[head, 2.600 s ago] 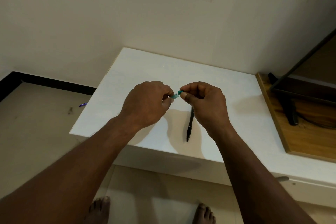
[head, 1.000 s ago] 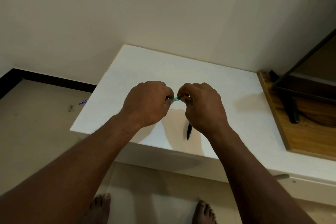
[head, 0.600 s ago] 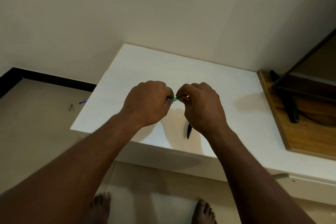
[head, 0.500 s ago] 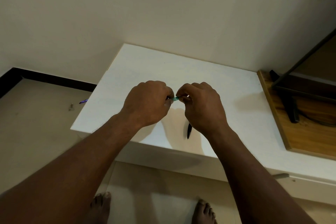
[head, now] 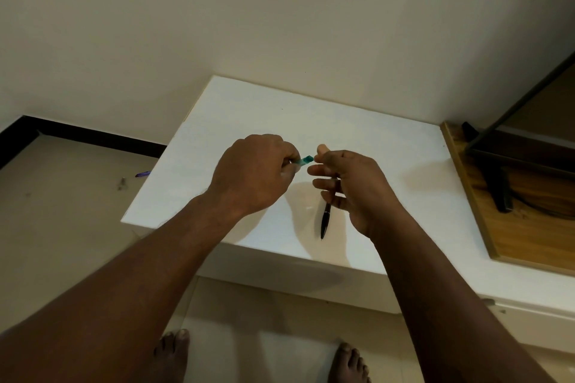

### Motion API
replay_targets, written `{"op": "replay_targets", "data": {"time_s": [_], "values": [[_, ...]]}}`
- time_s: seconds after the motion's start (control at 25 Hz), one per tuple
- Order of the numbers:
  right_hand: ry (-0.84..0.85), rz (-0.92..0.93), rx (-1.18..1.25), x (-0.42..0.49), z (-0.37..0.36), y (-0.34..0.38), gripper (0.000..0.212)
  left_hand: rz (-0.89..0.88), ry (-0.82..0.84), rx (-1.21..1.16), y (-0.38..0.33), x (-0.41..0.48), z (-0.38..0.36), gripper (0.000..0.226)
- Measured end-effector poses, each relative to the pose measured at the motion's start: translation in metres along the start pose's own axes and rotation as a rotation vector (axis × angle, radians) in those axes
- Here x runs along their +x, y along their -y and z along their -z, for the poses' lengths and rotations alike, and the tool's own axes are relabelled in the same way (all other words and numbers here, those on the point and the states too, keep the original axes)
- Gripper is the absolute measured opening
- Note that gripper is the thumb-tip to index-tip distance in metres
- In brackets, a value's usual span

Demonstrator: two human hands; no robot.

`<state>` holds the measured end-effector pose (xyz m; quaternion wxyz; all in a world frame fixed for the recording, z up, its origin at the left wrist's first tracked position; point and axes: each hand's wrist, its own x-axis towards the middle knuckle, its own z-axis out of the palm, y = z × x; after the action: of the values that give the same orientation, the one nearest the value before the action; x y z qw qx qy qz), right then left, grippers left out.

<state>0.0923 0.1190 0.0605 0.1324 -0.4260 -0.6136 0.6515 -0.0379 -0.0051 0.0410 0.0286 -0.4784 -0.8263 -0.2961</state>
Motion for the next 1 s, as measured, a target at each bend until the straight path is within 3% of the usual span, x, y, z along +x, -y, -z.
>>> {"op": "replay_targets", "data": {"time_s": [0.16,1.0], "values": [[0.115,-0.144,0.113,-0.0024,-0.0039,-0.0021,0.035,-0.017,-0.010,-0.034,-0.0014,-0.0004,-0.0011,0.018],[0.106,-0.085,0.050,0.0010,-0.0063,-0.0038,0.042,0.001,-0.019,-0.005,-0.0004,0.0007,0.0009,0.019]]}}
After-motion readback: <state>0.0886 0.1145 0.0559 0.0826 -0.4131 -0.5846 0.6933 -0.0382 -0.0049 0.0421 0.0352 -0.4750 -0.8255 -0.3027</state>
